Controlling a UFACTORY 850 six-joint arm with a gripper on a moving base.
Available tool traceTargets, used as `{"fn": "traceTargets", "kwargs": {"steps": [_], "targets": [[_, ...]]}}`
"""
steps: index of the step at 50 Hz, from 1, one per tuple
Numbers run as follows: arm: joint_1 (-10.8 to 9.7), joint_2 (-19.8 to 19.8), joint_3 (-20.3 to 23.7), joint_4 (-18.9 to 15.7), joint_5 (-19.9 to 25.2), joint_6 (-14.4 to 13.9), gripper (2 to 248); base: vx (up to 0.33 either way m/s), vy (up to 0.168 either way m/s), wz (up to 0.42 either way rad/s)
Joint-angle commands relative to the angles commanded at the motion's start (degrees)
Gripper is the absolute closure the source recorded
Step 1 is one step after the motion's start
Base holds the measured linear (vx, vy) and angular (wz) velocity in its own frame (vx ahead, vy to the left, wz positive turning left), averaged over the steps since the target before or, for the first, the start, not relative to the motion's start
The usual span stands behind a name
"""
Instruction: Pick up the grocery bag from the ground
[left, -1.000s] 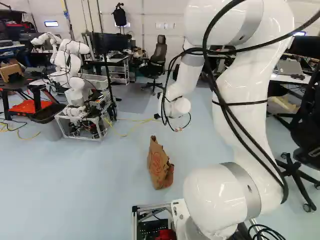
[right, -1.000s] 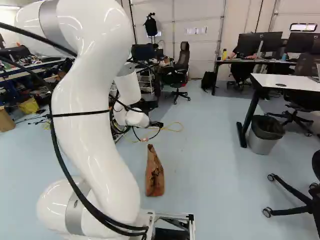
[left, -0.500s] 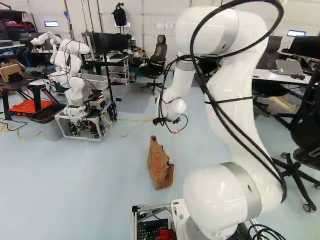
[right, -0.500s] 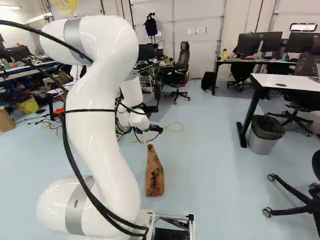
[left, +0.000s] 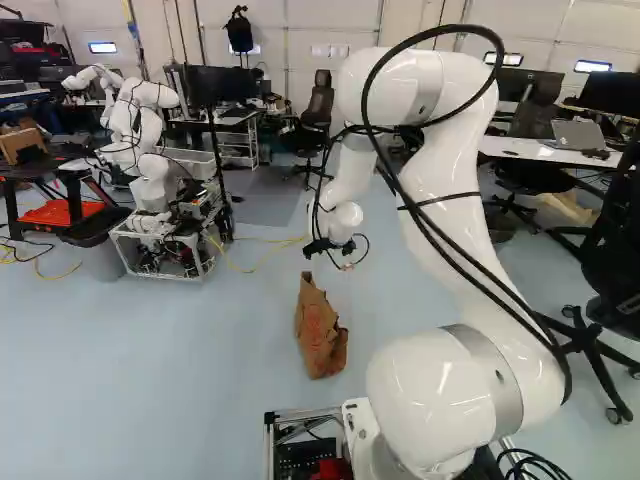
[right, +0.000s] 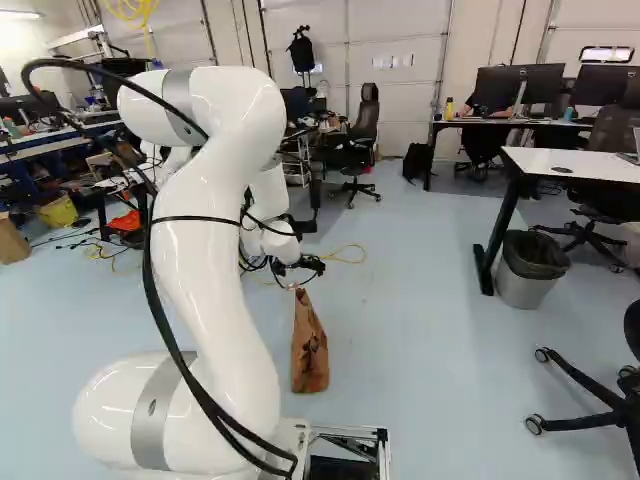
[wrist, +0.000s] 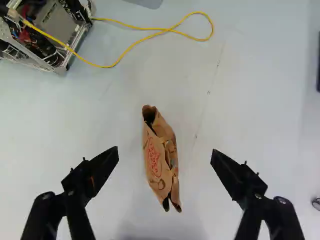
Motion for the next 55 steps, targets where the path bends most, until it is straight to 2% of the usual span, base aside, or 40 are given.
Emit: {"fn": "traceTargets", "kwargs": {"steps": [55], "targets": [[0.99, -13.47, -10.69, 0.0, -9.45, 0.0, 3, 0.0, 0.0, 0.0]]}}
